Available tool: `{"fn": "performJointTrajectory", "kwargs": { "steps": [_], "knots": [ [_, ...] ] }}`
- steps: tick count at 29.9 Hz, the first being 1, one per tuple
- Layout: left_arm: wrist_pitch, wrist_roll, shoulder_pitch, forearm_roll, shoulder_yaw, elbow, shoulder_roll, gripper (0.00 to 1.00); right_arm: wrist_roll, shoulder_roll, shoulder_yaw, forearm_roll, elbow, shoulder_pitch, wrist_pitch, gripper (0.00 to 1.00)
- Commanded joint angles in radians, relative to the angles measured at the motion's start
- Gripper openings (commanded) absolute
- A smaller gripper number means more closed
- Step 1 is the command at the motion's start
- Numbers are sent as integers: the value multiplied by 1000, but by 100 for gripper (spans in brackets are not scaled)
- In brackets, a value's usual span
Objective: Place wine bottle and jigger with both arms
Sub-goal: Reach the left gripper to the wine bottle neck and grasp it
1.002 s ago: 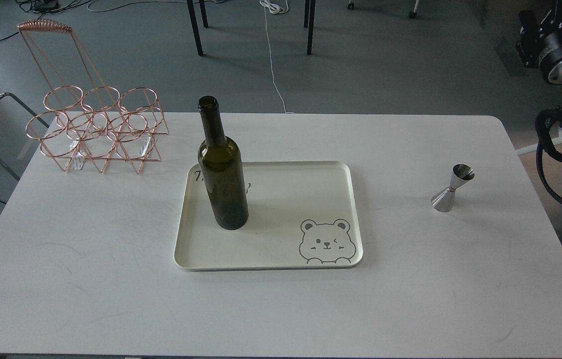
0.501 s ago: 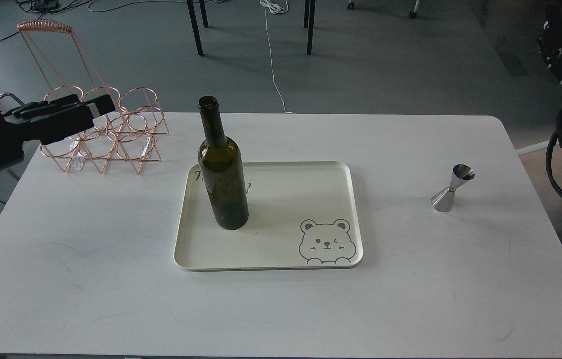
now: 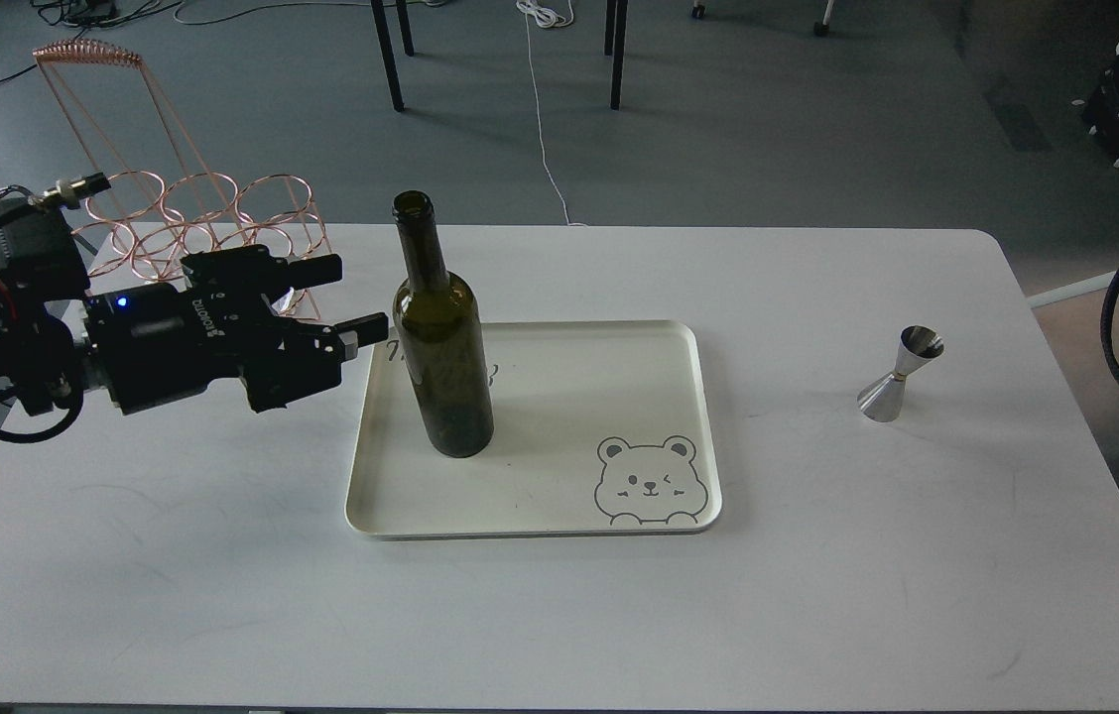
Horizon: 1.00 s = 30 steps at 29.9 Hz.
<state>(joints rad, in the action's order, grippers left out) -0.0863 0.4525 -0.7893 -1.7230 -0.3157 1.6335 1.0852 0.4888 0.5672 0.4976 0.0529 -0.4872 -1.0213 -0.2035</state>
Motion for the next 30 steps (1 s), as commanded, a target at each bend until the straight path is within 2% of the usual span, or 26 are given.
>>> {"fn": "performJointTrajectory", "kwargs": {
  "steps": [1, 5, 10, 24, 30],
  "knots": [
    [-1, -17, -1, -29, -5, -69, -74, 82, 0, -10, 1, 27, -1, 4, -5, 95],
    [-49, -18, -1, -23, -5, -133, -105, 82, 0, -10, -1, 31, -1, 4, -5, 95],
    [-84, -18, -8, -21, -6, -135, -114, 82, 0, -10, -1, 30, 1, 6, -5, 95],
    [-84, -23, -22, -30, -13, -132, -160, 82, 0, -10, -2, 30, 1, 12, -5, 96],
    [-84, -35, -42, -30, -13, -133, -179, 75, 0, -10, -4, 30, 1, 12, -5, 96]
  ]
}}
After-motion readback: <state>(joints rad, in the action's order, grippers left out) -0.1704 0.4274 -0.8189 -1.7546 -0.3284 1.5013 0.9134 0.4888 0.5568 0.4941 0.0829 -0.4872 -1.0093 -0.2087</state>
